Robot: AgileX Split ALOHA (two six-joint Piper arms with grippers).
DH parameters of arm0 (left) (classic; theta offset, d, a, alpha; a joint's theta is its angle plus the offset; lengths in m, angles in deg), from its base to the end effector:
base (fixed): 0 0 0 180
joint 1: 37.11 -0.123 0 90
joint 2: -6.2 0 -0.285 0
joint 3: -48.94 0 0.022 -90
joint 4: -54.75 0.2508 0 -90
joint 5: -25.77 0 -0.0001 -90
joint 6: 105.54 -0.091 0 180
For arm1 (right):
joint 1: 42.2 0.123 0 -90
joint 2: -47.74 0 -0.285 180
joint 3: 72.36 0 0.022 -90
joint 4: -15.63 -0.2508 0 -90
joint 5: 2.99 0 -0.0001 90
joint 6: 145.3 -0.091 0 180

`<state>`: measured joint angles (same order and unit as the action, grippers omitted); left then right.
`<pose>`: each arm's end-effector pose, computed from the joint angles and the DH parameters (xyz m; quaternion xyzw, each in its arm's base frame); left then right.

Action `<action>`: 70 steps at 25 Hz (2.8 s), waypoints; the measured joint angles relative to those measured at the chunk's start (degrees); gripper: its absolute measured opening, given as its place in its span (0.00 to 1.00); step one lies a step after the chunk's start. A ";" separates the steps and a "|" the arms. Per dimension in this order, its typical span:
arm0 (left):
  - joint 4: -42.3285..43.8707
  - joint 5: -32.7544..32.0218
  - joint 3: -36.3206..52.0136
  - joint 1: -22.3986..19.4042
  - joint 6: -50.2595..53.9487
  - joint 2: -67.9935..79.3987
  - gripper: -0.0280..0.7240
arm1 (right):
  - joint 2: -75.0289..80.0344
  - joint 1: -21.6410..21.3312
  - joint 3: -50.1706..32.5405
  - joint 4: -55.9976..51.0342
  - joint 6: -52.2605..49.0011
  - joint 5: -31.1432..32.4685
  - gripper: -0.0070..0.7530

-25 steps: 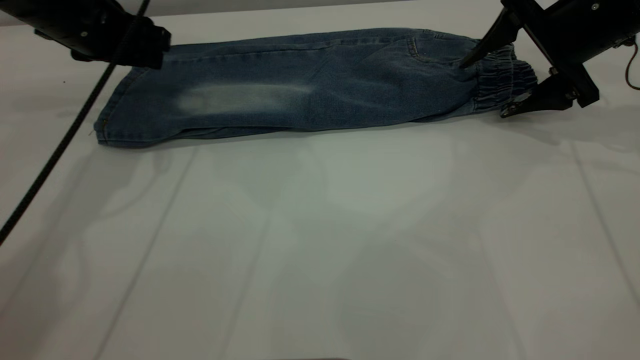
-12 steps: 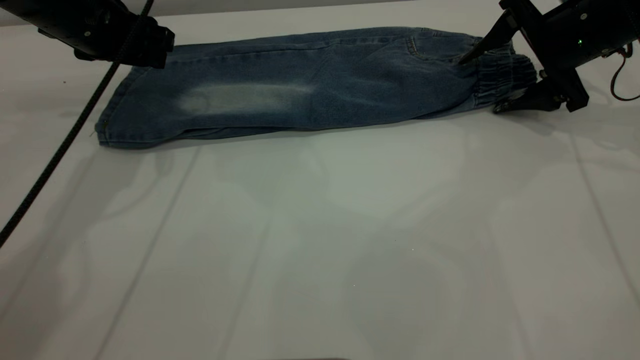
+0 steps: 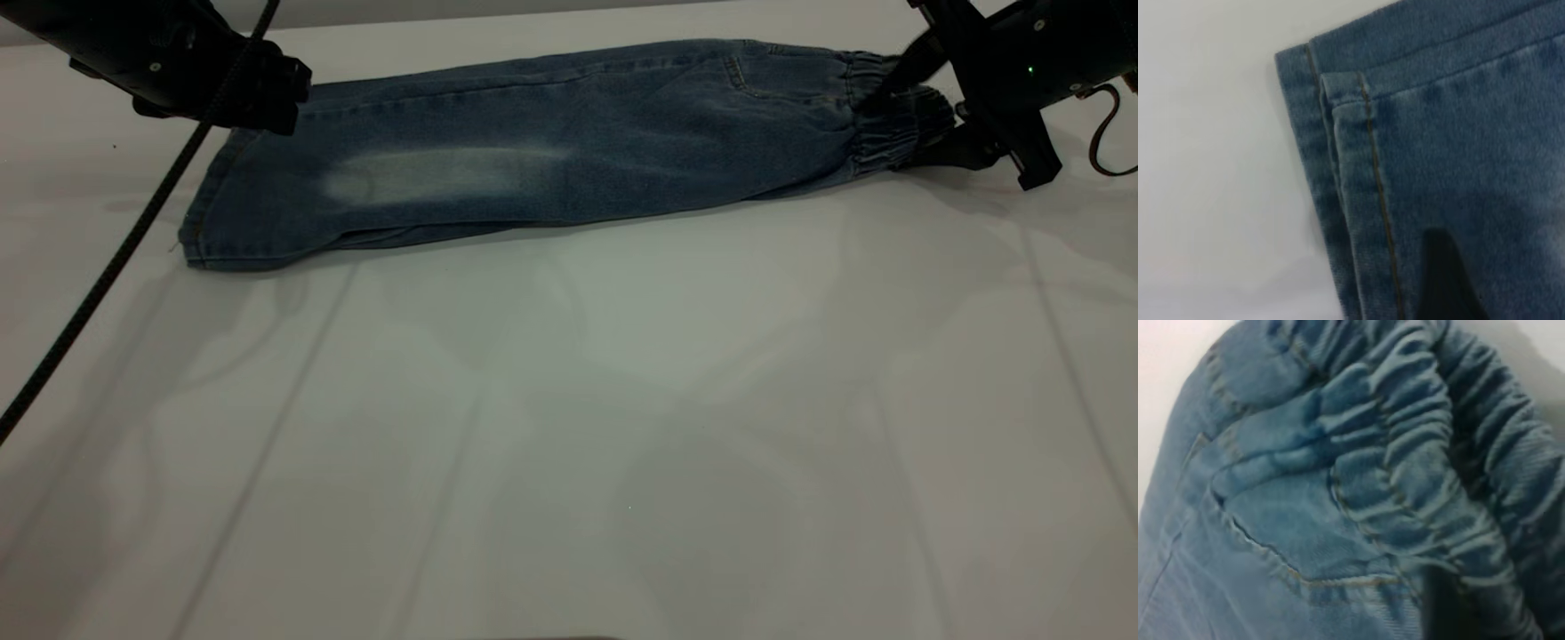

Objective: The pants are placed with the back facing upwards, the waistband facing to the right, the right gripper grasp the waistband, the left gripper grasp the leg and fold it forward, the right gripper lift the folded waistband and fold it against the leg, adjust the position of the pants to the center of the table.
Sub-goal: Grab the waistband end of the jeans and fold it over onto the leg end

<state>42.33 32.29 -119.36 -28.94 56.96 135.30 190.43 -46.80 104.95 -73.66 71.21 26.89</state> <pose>0.4162 -0.0575 0.1000 0.1023 0.9162 0.0011 0.3874 0.4339 0.0107 0.0366 0.3760 0.8468 0.3408 0.1592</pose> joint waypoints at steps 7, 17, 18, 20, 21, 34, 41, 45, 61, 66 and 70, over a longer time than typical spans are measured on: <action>0.45 -1.08 0.00 0.00 0.05 0.00 0.56 | 0.27 -0.05 0.00 -0.52 4.37 0.66 0.14; 5.53 -3.36 0.00 6.08 0.05 0.00 0.56 | -3.29 -0.42 -0.12 -2.17 14.48 16.79 0.13; 5.59 -2.52 0.00 7.19 0.05 0.00 0.56 | -4.43 -0.42 -0.12 -2.10 14.79 18.96 0.13; 5.58 -0.34 0.00 9.13 0.05 0.00 0.56 | -6.43 -0.37 -0.12 -1.63 15.15 22.83 0.13; 5.58 0.54 0.00 9.98 0.12 0.00 0.56 | -7.41 -0.22 -0.18 -1.30 15.20 24.59 0.13; 5.58 3.37 -0.06 22.09 0.30 5.03 0.56 | -15.53 4.33 -0.53 3.24 15.72 35.38 0.13; 5.58 3.77 -0.06 27.52 1.21 5.03 0.56 | -20.60 4.24 -0.54 7.24 17.11 36.22 0.13; 5.58 2.16 -0.06 25.53 1.26 3.78 0.56 | -21.15 4.24 -0.54 9.99 17.27 36.57 0.13; 5.48 -4.36 -0.10 26.70 4.69 5.74 0.56 | -21.15 4.24 -0.54 6.51 19.34 35.58 0.13; 5.58 -3.31 -0.10 29.03 4.76 5.90 0.56 | -21.15 4.15 -0.54 6.17 19.66 35.58 0.13; 5.57 -5.96 -0.05 26.74 4.09 3.58 0.56 | -21.15 4.15 -0.54 7.51 19.71 35.58 0.13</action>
<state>47.90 26.33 -119.41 -2.20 61.05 138.88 169.28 -42.65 104.41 -66.15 90.92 62.47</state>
